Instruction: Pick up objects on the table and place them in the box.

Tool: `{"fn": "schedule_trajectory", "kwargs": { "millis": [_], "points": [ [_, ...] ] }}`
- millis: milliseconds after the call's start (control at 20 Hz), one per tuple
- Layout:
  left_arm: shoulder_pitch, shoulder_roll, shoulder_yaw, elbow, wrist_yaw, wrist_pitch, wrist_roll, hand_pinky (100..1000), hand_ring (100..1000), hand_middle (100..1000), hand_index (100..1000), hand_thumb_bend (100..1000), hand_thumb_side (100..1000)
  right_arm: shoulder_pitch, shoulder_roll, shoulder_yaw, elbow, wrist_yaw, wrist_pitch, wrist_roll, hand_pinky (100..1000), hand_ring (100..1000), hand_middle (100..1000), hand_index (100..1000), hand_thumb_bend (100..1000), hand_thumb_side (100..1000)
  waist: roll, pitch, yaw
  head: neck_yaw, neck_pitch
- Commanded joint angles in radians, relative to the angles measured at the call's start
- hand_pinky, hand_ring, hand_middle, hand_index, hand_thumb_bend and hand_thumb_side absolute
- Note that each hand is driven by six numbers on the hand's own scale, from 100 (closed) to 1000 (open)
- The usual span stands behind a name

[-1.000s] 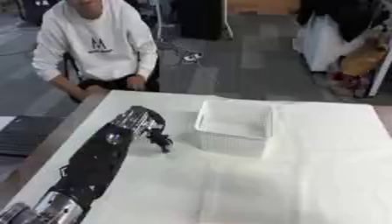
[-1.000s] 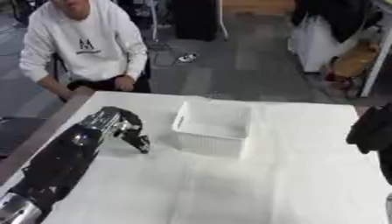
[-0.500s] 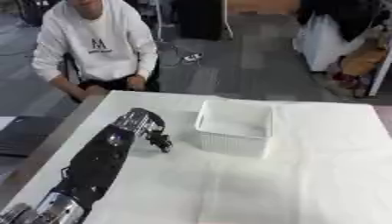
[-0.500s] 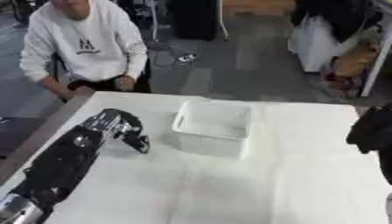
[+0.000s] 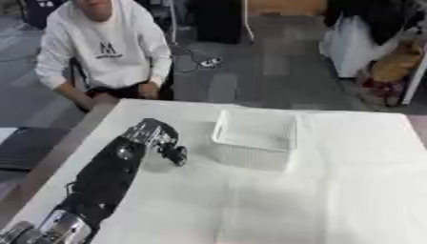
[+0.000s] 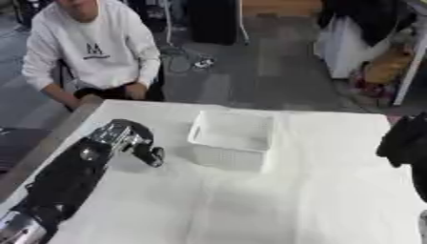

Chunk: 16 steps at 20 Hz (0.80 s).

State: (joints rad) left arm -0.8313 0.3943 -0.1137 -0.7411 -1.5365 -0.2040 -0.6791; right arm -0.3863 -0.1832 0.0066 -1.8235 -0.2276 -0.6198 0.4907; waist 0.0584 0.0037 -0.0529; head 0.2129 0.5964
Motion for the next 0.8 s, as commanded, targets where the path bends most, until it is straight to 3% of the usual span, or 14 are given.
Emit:
{"fn": "schedule_trajectory", "kwargs": {
  "millis": [50,800],
  "points": [
    [-0.016,0.009,0.01,-0.007,-0.008,-0.003,0.01,175,380,590,641,785,1000,-0.011,-0.001,-0.003,-0.018,-0.006,-0.102,0.108,100,384,375,487,100,866,-0.001,-0.014,0.001,0.009,-0.012],
    [-0.009,0.003,0.014,0.006,-0.035,-0.003,0.059,200,407,625,675,770,1000,-0.01,0.0,-0.004,-0.017,-0.007,-0.102,0.113,100,383,374,487,100,873,-0.002,-0.012,0.0,0.01,-0.012]
  ]
}}
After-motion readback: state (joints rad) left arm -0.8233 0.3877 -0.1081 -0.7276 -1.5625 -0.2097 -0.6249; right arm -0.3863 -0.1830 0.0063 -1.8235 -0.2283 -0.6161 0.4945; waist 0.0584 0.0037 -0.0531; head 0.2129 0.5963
